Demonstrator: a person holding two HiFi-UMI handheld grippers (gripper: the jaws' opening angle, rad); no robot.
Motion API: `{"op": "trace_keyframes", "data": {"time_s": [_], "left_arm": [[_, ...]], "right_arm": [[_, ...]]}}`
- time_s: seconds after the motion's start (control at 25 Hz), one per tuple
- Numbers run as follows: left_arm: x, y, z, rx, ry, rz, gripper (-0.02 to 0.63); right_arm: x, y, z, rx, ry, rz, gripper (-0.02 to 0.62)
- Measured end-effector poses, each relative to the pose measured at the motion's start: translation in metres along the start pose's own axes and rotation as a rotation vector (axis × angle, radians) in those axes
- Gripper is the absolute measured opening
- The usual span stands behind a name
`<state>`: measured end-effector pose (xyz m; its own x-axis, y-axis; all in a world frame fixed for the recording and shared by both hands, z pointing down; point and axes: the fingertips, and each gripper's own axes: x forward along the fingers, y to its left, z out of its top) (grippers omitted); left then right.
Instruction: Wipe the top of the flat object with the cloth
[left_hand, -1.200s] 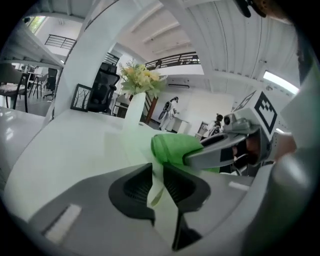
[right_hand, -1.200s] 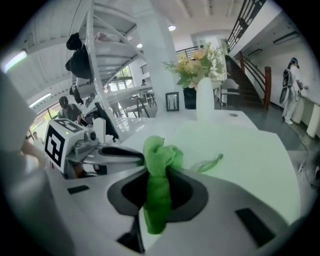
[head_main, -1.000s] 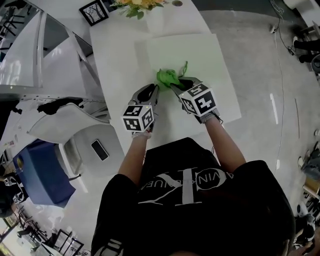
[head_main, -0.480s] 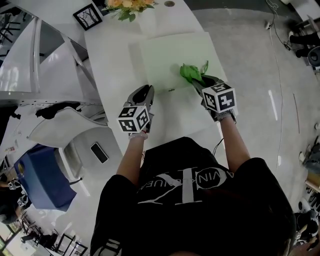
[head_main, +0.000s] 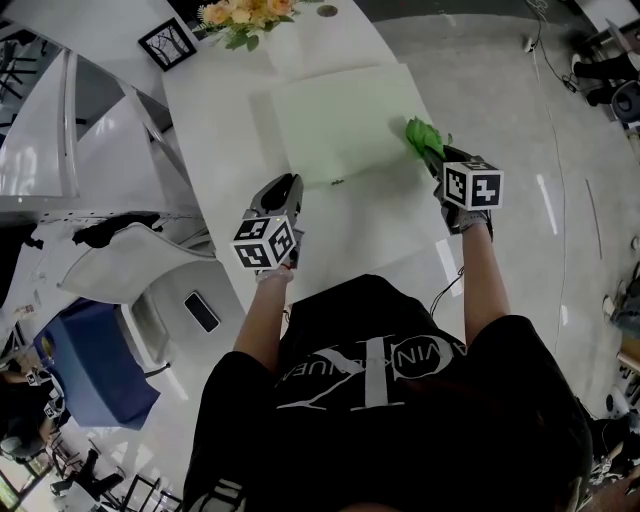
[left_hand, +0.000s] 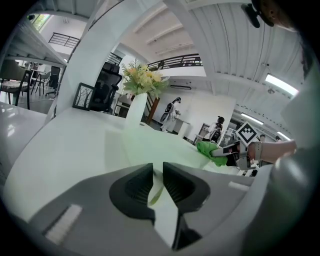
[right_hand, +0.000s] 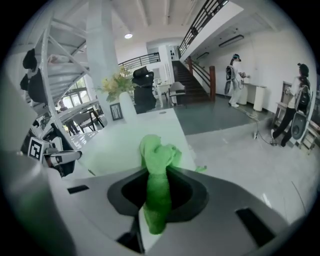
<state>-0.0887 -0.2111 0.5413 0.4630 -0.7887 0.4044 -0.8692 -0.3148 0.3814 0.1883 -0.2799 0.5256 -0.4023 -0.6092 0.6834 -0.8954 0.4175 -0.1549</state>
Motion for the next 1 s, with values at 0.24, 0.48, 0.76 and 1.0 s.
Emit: {"op": "trace_keyframes", "data": {"time_s": [0.24,0.48,0.76,1.0], "left_arm": [[0.0,-0.001,0.0,0.003,0.004,0.001,0.072],[0.0,0.002,-0.001,-0.024,0.002,0.001,0.072],[-0.012,0.012,0.021,-0.085,-0.138,-0.024,0.057],[-0.027,0.018,0.032,-0.041,-0.171,0.037,0.017]], "right_arm": [[-0.003,-0.019,0.001,0.01,0.0,-0.058,0.065],[-0.006,-0.055,-0.001,-0.011,0.027,-0.232,0.066],[-0.031,-0.077,0.011,-0.019,-0.125,-0.357,0.066],[-0.044,-0.051,0.025,0.004,-0.24,-0.253,0.066]]}}
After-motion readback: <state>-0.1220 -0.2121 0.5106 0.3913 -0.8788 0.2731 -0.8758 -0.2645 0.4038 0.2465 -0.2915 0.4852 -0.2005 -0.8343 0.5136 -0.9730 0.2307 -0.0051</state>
